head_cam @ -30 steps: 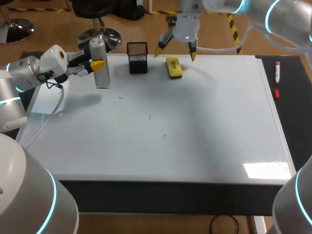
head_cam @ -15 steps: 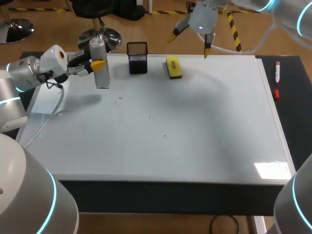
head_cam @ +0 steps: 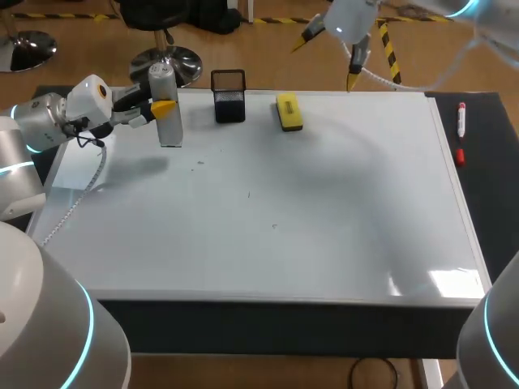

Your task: Pick up the inspection probe, press it on each red-marked spot on the whiteboard one by one, put down the probe, pick up the eraser, and wipe off all the red marks.

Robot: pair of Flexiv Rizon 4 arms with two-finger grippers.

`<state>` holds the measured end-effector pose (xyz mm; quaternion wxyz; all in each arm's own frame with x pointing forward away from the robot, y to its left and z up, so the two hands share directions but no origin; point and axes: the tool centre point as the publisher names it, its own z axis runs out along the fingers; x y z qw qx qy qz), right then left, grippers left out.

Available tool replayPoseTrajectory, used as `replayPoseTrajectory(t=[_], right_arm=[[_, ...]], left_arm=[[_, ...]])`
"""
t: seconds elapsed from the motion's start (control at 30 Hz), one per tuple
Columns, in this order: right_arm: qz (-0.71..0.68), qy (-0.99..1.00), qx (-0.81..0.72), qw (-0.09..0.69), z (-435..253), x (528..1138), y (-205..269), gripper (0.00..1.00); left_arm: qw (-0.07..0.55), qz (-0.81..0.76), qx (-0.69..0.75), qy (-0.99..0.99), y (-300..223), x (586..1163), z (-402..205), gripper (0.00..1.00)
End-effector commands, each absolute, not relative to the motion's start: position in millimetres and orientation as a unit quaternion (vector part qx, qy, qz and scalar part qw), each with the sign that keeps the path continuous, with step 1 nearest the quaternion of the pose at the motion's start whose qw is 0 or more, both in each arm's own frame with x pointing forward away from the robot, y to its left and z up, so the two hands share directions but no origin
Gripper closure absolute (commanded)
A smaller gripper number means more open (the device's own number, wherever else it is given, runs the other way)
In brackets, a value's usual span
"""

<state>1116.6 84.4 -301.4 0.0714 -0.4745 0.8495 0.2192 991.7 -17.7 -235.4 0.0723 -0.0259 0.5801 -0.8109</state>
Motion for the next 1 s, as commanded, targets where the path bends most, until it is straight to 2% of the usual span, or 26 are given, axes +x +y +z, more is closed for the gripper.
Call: replayPoseTrajectory(t=[0.03, 0.23, 0.57, 1.0], right_arm=[[0.239, 0.848, -0.463, 0.098, -300.0, 1113.5, 71.1, 0.0], [0.273, 0.849, -0.435, 0.124, -285.4, 1111.3, 57.0, 0.0], [0.281, 0.876, -0.379, 0.1, -271.4, 1108.1, 30.5, 0.0], [0.277, 0.898, -0.326, 0.105, -265.4, 1100.4, -7.0, 0.0]], left_arm=[[0.073, -0.811, -0.026, 0.58, -18.2, 991.5, -234.3, 1.0], [0.073, -0.811, -0.026, 0.58, -18.2, 991.5, -234.3, 1.0], [0.073, -0.811, -0.026, 0.58, -18.2, 991.5, -234.3, 1.0], [0.073, -0.811, -0.026, 0.58, -18.2, 991.5, -234.3, 1.0]])
